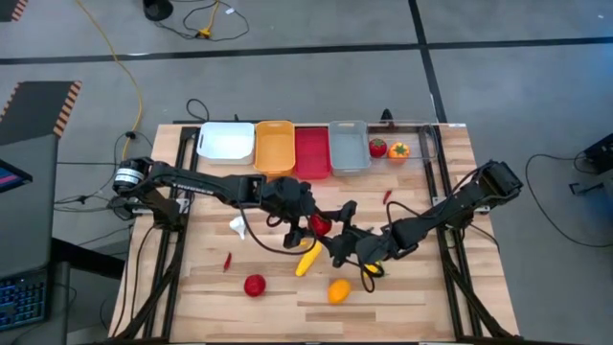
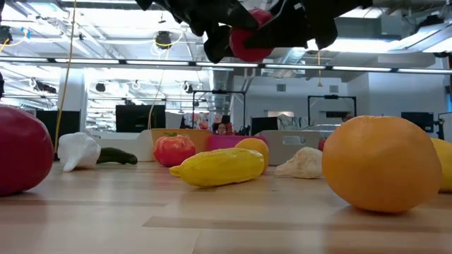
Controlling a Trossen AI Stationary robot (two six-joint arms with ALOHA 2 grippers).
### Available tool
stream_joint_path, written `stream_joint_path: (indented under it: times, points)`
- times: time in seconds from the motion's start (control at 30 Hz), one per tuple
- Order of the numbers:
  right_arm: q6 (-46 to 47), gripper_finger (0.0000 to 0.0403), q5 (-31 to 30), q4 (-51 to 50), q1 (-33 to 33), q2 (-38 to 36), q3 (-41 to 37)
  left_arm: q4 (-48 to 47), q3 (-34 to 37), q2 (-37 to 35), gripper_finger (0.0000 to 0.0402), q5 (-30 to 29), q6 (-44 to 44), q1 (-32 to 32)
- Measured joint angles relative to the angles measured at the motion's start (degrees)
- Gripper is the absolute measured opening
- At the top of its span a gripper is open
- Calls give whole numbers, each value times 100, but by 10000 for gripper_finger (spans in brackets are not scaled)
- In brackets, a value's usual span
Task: Sort produce into baskets
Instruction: Put the red tomato into the transparent bin
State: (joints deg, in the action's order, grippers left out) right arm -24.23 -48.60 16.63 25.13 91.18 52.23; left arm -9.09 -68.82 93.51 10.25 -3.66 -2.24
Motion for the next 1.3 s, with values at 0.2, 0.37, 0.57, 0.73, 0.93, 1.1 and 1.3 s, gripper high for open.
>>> stream_joint_path:
  times: [0.2,0.37,0.57,0.73,0.93,1.1,1.3]
  points:
    - [1,320,6,-2,-11,0,0,-30,0,0,293,-18,-216,0]
    - [26,318,42,3,-14,2,0,-63,0,0,317,-187,-302,-4]
    - [39,317,42,6,-16,2,0,-59,0,0,326,-407,-350,-7]
    - [37,317,42,7,-16,2,-2,-66,0,0,327,-427,-207,-7]
    - [247,317,-25,-15,-20,7,-2,-265,-15,-2,327,-453,-352,-2]
    - [511,317,-57,-88,-55,11,-2,-320,-15,-7,328,-456,-300,-2]
    - [621,317,-59,-130,-86,9,-2,-325,-13,-7,328,-468,-307,0]
